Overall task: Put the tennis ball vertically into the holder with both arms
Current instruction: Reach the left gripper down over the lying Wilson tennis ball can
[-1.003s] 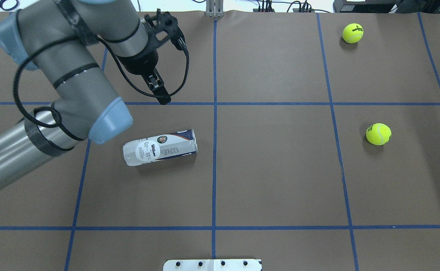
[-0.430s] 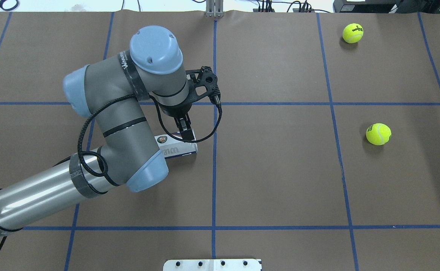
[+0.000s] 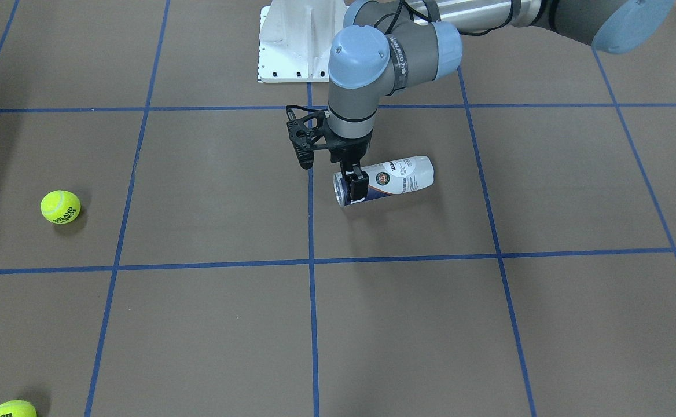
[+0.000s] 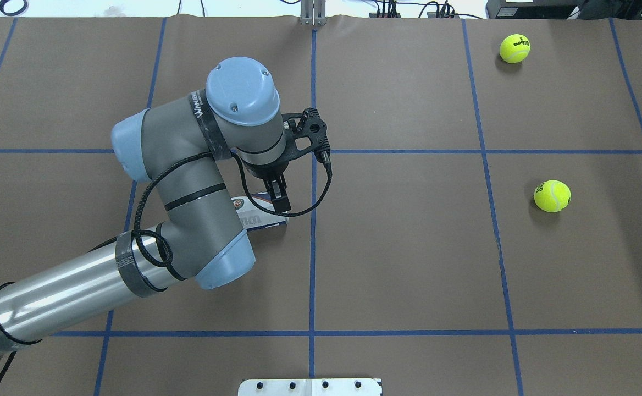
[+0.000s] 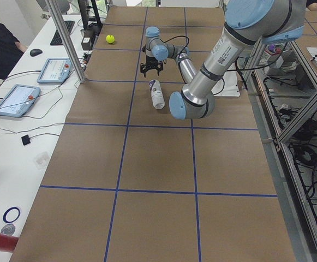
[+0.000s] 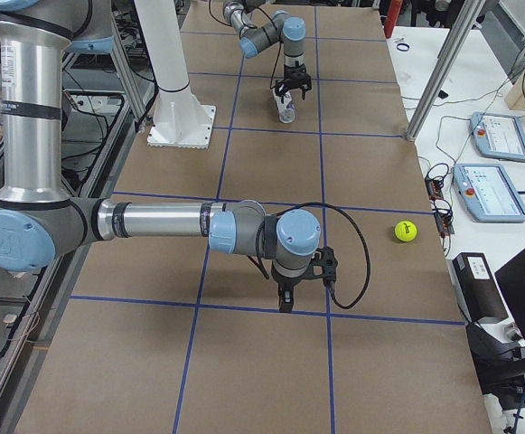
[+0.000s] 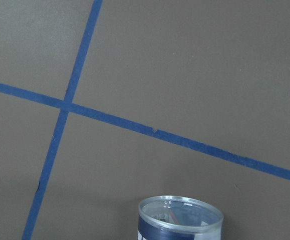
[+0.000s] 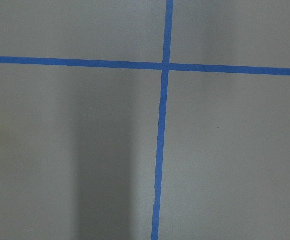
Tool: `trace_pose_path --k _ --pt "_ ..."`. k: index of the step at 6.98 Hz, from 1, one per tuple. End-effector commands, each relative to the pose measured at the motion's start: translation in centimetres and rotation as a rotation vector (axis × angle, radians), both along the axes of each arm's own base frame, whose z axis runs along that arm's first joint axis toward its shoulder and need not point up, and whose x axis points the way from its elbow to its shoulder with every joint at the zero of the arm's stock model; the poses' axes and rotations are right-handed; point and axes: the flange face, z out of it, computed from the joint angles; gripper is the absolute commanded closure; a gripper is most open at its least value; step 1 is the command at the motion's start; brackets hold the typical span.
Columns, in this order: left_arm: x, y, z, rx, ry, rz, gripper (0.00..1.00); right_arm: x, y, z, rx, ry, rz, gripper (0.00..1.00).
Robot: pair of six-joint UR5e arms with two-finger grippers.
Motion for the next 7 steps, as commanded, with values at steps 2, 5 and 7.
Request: trace_pose_path --k 2,5,7 --pt "2.9 0.7 1.4 0.048 -0.004 -0.006 0.01 0.0 0.0 0.0 0.002 0.0 0.0 0.01" --pt "3.5 1.0 2.2 0.044 -0.014 0.0 0.01 0.0 0.0 0.0 0.0 0.0 0.0 0.01" --pt "4.2 1.2 3.0 0.035 -0.027 0.006 0.01 0.0 0.0 0.0 0.001 -0.001 -0.001 0.01"
